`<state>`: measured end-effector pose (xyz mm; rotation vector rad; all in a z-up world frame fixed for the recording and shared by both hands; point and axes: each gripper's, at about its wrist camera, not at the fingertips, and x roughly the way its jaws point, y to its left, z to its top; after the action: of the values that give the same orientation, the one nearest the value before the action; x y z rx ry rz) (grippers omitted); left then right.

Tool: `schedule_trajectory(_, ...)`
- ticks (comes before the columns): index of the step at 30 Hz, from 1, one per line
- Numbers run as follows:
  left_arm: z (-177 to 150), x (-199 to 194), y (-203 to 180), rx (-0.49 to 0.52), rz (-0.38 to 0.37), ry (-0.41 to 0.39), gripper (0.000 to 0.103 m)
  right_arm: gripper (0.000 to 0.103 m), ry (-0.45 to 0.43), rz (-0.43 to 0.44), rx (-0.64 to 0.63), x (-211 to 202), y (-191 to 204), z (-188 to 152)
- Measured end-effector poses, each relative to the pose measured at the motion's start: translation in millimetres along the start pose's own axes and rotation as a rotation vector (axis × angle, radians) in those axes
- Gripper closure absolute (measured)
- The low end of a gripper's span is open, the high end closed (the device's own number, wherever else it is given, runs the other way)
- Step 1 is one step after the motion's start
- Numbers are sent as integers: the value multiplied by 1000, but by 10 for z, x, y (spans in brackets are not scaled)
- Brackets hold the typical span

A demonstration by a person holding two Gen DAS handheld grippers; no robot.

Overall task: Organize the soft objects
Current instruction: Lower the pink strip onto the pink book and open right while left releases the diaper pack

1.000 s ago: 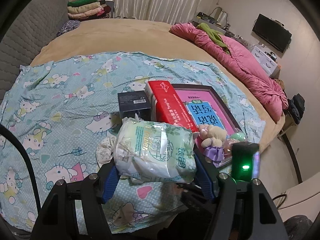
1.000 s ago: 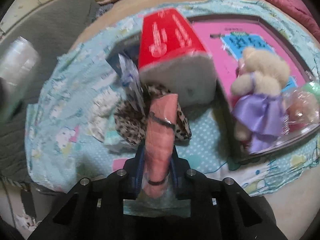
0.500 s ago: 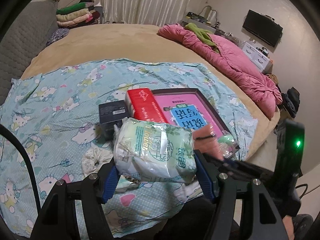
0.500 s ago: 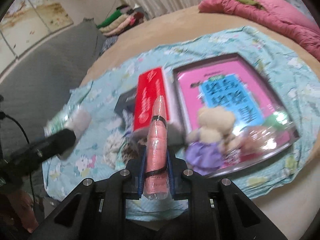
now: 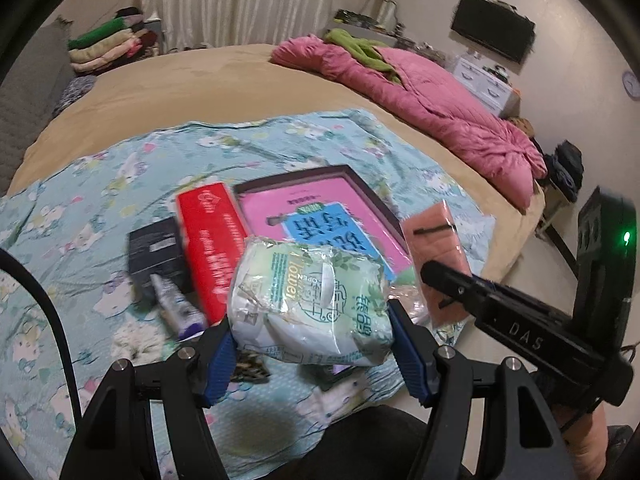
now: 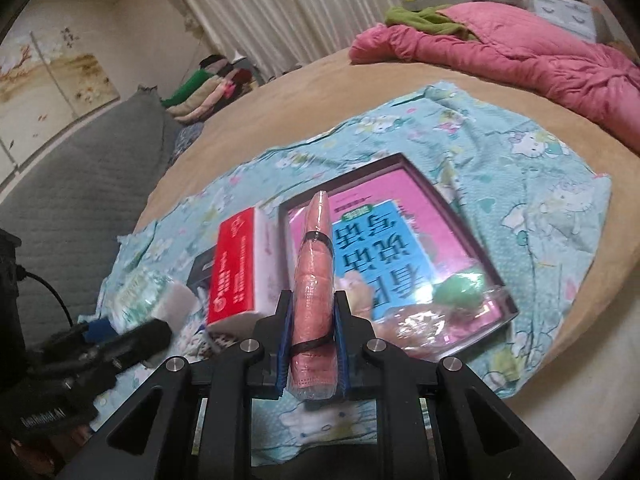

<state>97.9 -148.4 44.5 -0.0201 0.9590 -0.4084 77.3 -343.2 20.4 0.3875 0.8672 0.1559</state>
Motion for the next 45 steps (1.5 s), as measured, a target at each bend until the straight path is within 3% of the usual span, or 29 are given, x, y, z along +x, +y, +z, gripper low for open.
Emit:
schedule_trajectory(9, 0, 562, -385, 75, -33, 75, 35, 84, -10, -31, 50, 6, -401, 88)
schedule_trajectory(23, 17, 1109, -670, 153, -36, 142, 35, 84, 15, -50, 109, 190, -844, 141)
schedule_trajectory(45, 86, 1417, -620, 172, 1, 164, 35, 82, 127, -46, 118, 831, -981, 174)
